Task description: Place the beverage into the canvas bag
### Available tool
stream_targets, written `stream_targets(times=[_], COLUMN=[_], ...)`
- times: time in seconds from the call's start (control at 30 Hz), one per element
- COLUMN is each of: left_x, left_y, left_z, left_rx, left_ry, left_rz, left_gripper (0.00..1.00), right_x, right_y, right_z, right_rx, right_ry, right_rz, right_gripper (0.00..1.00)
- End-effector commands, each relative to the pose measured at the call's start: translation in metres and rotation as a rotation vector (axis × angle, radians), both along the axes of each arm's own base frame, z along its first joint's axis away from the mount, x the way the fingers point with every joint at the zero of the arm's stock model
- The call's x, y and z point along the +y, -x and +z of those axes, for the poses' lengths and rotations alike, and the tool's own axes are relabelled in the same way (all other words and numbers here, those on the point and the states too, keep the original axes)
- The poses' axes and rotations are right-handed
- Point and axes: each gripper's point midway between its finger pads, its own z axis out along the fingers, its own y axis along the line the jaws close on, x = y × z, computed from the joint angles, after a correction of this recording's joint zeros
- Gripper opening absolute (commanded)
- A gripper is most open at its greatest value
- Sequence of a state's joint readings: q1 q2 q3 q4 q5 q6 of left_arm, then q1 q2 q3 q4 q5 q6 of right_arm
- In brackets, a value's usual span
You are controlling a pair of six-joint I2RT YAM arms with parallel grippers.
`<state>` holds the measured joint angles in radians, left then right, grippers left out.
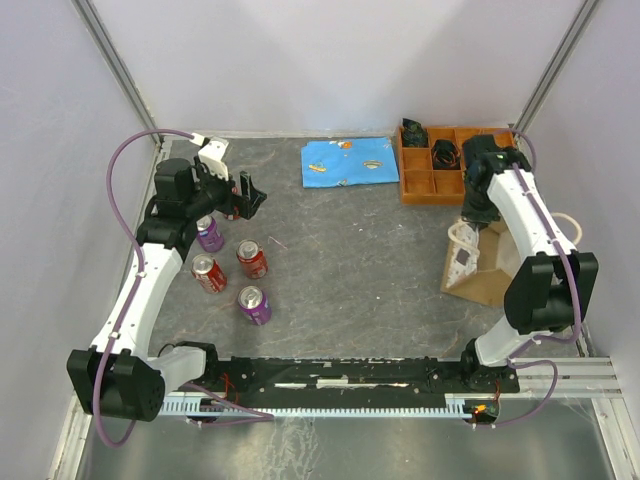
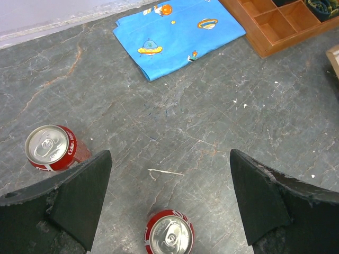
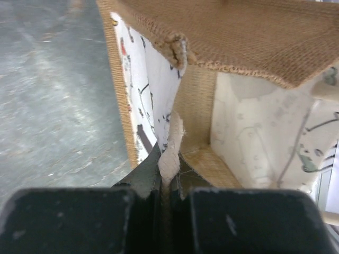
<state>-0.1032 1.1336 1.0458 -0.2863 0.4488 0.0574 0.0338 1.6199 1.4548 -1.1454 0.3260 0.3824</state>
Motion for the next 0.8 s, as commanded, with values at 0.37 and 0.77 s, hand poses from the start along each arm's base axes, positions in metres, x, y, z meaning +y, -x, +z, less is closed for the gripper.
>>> stream_targets(times=[0.37, 0.77], left_x=[-0.01, -0.012], left_y=[0.008, 0.025], left_z=[0.022, 0.013], left_rx=[-0.068, -0.059], left_ry=[-0.001, -0.011], left_rz=[-0.054, -0.061], left_gripper=[0.98, 0.98], right_x=[0.145, 0.277], right_y=[-0.007, 0.011], right_z=[0.044, 0.035], right_rx=[-0.109, -0.008], right_ry=[-0.03, -0.123], right_rz=[0.139, 0.377], right_gripper=[0.0, 0.0])
